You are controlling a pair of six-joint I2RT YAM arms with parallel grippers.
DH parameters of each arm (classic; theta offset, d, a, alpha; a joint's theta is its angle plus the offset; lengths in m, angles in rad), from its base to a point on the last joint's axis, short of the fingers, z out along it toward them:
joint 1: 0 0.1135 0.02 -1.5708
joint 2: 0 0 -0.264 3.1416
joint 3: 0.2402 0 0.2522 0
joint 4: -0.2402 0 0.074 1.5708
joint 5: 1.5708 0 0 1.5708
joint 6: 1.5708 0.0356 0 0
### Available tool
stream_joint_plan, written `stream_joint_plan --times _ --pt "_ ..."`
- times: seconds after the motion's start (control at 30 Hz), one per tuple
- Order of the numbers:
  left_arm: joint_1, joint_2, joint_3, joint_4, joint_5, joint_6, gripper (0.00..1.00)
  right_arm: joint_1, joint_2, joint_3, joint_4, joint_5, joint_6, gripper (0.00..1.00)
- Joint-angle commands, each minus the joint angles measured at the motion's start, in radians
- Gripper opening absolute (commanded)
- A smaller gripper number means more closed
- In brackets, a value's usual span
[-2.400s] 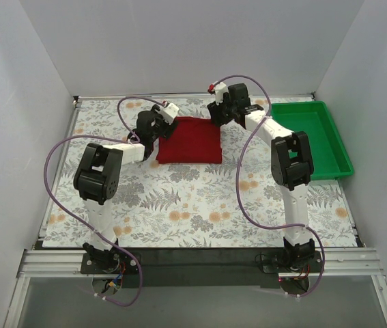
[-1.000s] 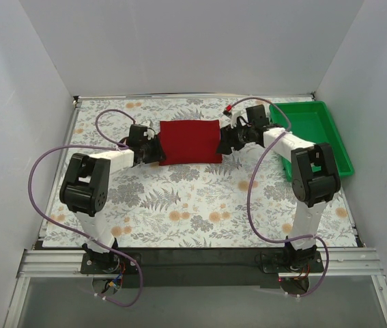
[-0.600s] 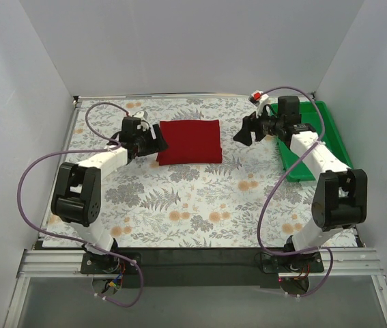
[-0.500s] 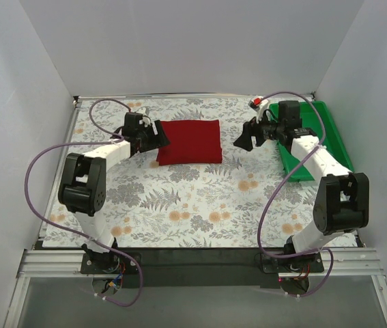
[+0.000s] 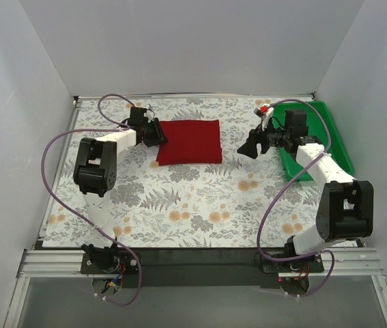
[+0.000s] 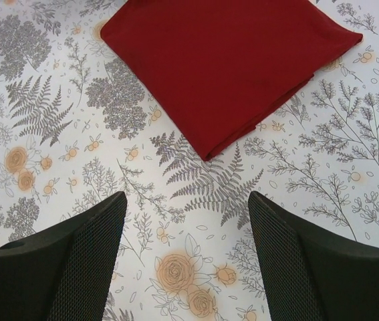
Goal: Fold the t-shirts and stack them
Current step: Neatly place the folded tshirt to the corner
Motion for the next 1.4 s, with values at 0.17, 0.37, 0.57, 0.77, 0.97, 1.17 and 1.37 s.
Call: stream_joint_plan --times 0.17,0.37,0.57,0.77,0.97,1.17,1.37 --pt "0.013 0.026 0.005 -0.051 0.1 -0.005 0.0 -0.026 -0.028 -0.018 0.039 -0.046 0.004 0.67" --pt "0.088 -0.032 -0.041 -0.034 0.095 0.01 0.0 -0.036 -0.021 -0.025 0.039 -0.05 0.004 0.67" --pt "0.265 -0.124 -0.124 -0.014 0.0 0.125 0.0 -0.036 -0.01 -0.027 0.042 -0.061 0.006 0.66" --pt "0.404 -0.146 -0.147 0.012 -0.167 0.219 0.0 -0.036 -0.01 -0.027 0.039 -0.075 0.007 0.66" --pt "0.513 -0.121 -0.087 0.014 -0.291 0.214 0.0 -0.036 -0.018 -0.028 0.038 -0.084 0.004 0.66" --pt "0.526 -0.057 0.058 -0.031 -0.344 0.22 0.02 -0.041 -0.024 -0.03 0.038 -0.089 0.003 0.66" --pt "0.527 -0.078 0.105 -0.08 -0.351 0.193 0.47 -0.047 -0.024 -0.033 0.038 -0.087 -0.002 0.66"
